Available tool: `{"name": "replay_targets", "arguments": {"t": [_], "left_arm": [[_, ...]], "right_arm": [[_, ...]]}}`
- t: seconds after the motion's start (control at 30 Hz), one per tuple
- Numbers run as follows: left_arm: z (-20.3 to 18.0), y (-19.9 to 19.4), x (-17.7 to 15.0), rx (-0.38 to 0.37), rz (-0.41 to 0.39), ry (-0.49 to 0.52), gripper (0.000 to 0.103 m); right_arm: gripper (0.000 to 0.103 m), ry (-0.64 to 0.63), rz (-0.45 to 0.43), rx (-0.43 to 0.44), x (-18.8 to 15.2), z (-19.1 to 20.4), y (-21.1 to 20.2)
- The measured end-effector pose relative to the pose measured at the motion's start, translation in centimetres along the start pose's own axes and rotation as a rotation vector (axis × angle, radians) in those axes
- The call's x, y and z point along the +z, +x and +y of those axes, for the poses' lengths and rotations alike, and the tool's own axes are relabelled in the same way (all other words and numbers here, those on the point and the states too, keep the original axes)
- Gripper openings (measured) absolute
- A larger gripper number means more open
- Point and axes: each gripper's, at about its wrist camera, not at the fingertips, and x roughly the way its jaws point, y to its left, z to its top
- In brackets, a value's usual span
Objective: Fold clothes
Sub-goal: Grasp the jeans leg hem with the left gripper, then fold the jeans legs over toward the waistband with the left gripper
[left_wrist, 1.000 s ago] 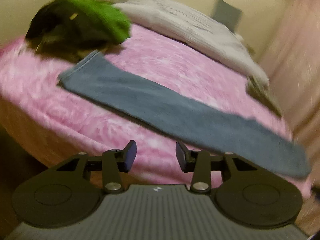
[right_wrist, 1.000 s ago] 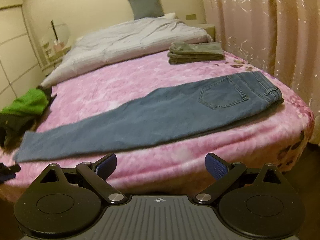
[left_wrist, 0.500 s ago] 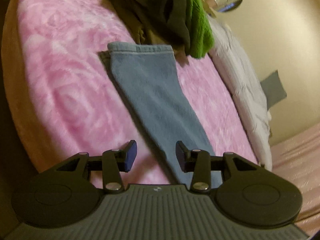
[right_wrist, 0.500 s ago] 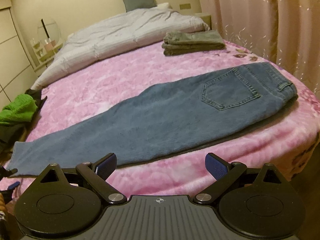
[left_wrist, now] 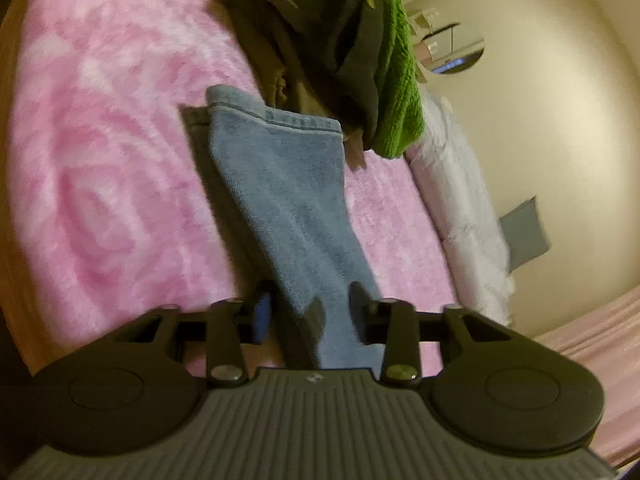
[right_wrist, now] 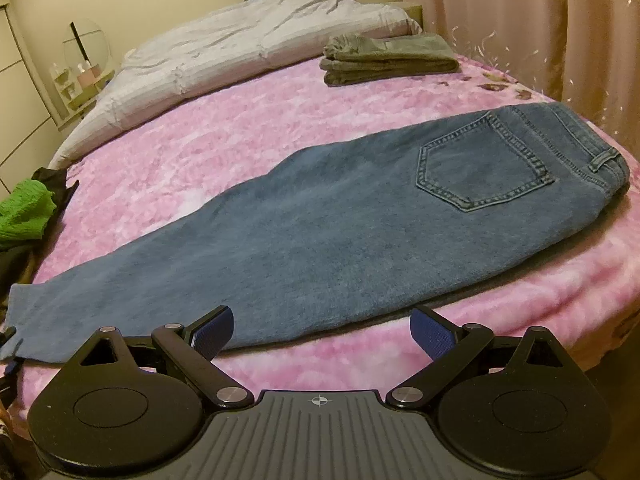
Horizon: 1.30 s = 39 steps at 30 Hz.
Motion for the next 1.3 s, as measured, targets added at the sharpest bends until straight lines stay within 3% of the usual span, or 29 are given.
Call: {"name": "replay_targets", "arguments": {"t": [0.03,0.13,0.2,0.3,0.43,0.57,0.63,0.7,0.73,0.83,0.93,1.0,1.23,1.27,1.3], "left_arm": [[-0.2,0.1,-0.1,0.024,0.000,0.025,0.014],[-1.6,-0.1,-0.1,0.081,0.006,0.148,0.010],[-4.0,-0.2,-0.4,0.120,-0.006,0.318,0.008],[-8.8,-0.9,-1.3,0.094,-0.058,0.578,0.007],[-16.4,-1.8,-5.4,-0.030,-0.105,1.007,0.007],[-21.8,-3.1,-13.5,-0.229,-0.093,1.454,0.009],[-23.1,-3.2,-18.1,-0.332,-0.026,1.611,0.013],[-23.0,-2.7,-22.5,-0.405,0.104,1.719,0.025],[-22.5,-2.0,-24.6,-0.415,0.173,1.767,0.025],[-20.7,-1.4,-28.4,-0.420,0.323,1.829,0.025],[-19.3,-2.0,-27.4,-0.424,0.392,1.732,0.031],[-18.5,-2.5,-25.7,-0.394,0.386,1.680,0.035],[-16.5,-2.2,-21.4,-0.216,0.298,1.708,0.036],[-16.3,-2.0,-21.0,-0.202,0.293,1.703,0.036],[-16.2,-1.8,-20.6,-0.197,0.290,1.691,0.036]], "right_arm": [[0.097,0.003,0.000,0.000,0.0,-0.1,0.1],[0.097,0.015,-0.002,-0.006,0.0,-0.7,0.1],[0.097,0.027,-0.005,-0.017,0.0,-1.3,0.0],[0.097,0.049,-0.009,-0.033,0.1,-2.3,-0.1],[0.097,0.078,-0.018,-0.049,0.2,-3.4,-0.3],[0.097,0.093,-0.030,-0.051,0.2,-4.0,-0.6],[0.097,0.100,-0.034,-0.053,0.2,-4.2,-0.6],[0.097,0.110,-0.036,-0.054,0.1,-4.6,-0.7],[0.097,0.118,-0.034,-0.056,0.1,-4.9,-0.7],[0.097,0.146,-0.035,-0.056,0.0,-5.6,-0.9],[0.097,0.179,-0.043,-0.047,-0.1,-6.4,-1.3],[0.097,0.221,-0.050,-0.009,0.0,-6.8,-1.2],[0.097,0.447,-0.049,0.255,0.9,-6.6,1.6],[0.095,0.485,-0.046,0.284,1.0,-6.6,2.3],[0.081,0.524,-0.041,0.312,1.0,-6.5,2.9]]}}
